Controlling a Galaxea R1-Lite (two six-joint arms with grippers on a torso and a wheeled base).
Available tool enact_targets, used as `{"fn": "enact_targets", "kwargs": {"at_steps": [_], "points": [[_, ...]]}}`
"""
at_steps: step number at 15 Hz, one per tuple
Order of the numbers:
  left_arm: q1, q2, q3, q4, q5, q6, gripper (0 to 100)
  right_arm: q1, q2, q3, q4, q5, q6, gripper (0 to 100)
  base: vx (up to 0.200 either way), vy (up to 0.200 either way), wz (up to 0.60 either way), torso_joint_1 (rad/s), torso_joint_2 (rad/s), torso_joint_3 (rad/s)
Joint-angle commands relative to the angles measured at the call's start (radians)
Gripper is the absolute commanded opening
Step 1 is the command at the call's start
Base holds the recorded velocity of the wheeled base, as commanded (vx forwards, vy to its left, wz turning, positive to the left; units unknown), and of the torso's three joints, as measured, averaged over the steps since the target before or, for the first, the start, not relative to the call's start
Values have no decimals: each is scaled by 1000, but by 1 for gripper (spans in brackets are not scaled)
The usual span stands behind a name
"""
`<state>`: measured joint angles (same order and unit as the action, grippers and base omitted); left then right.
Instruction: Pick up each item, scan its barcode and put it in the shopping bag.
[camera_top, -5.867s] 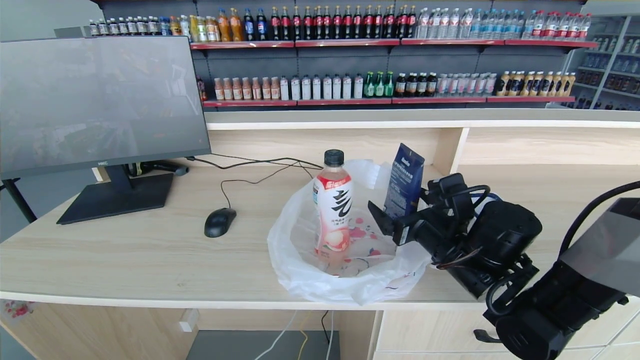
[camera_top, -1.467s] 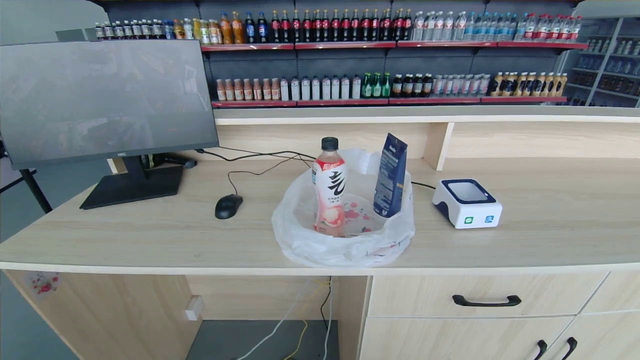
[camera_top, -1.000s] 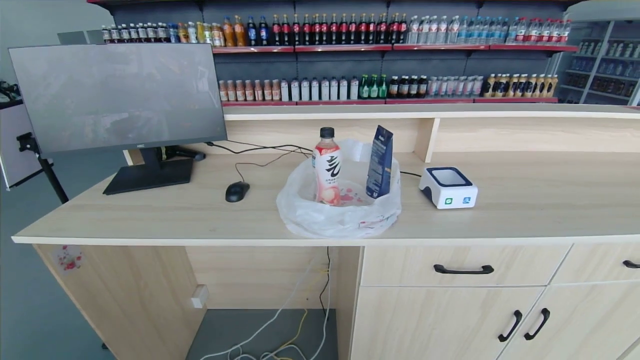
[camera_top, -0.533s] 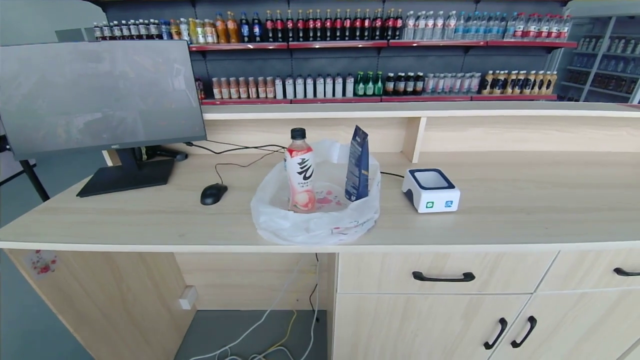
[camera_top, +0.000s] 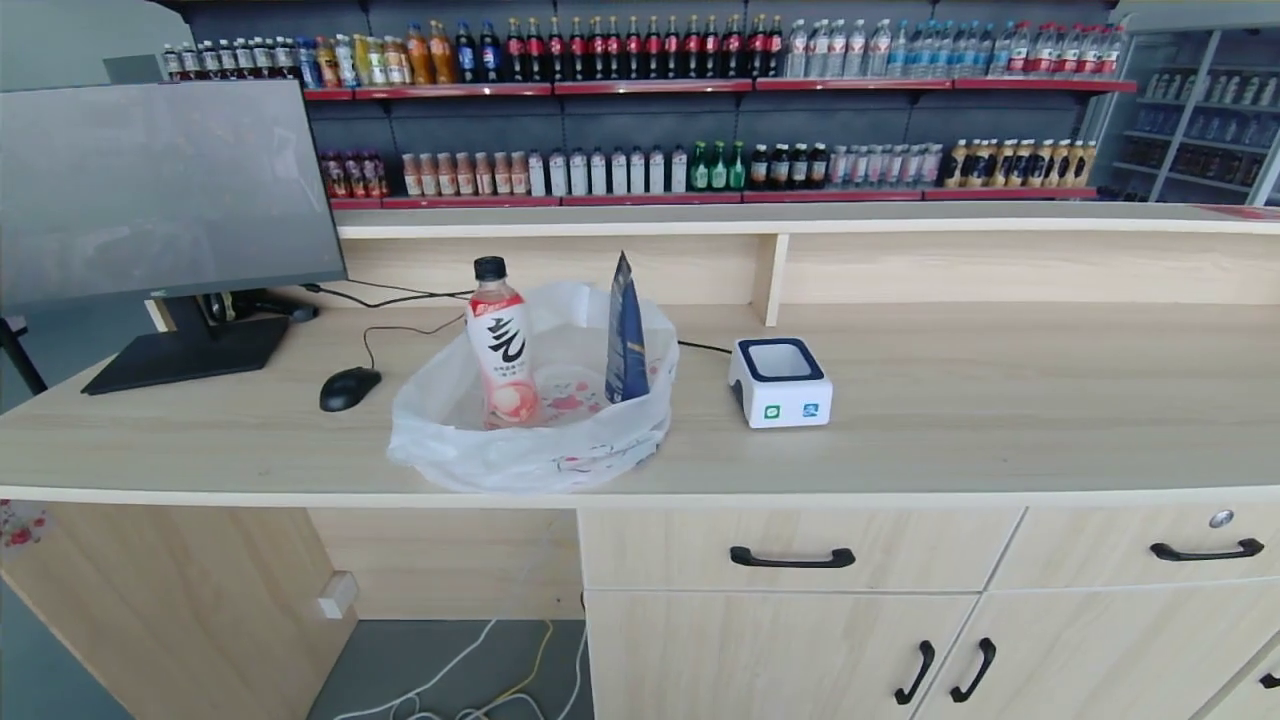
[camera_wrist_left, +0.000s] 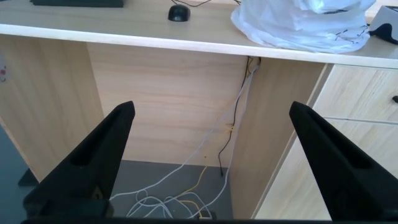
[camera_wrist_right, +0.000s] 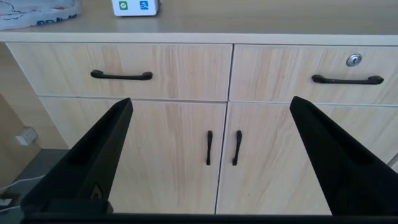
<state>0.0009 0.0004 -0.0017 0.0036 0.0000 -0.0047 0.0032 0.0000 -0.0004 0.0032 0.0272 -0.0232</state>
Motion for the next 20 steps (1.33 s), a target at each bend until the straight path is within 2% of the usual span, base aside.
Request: {"fn": "enact_targets", "kwargs": {"at_steps": [1, 3, 7, 13, 20], "points": [[1, 0, 0, -1, 0, 0, 100, 0, 2, 0, 0, 0, -1, 100, 0, -200, 0, 2, -2, 2], [1, 0, 0, -1, 0, -1, 100, 0, 2, 0, 0, 0, -3, 100, 0, -200, 0, -2, -2, 5], [-1, 0, 0, -2, 0, 2, 100, 0, 2, 0, 0, 0, -1, 100, 0, 0, 0, 0, 0, 0], [-1, 0, 0, -2, 0, 0, 100, 0, 2, 0, 0, 0, -1, 100, -200, 0, 0, 1, 6, 2], [-1, 0, 0, -2, 0, 0, 100, 0, 2, 0, 0, -3, 2, 100, 0, 0, 0, 0, 0, 0]]}}
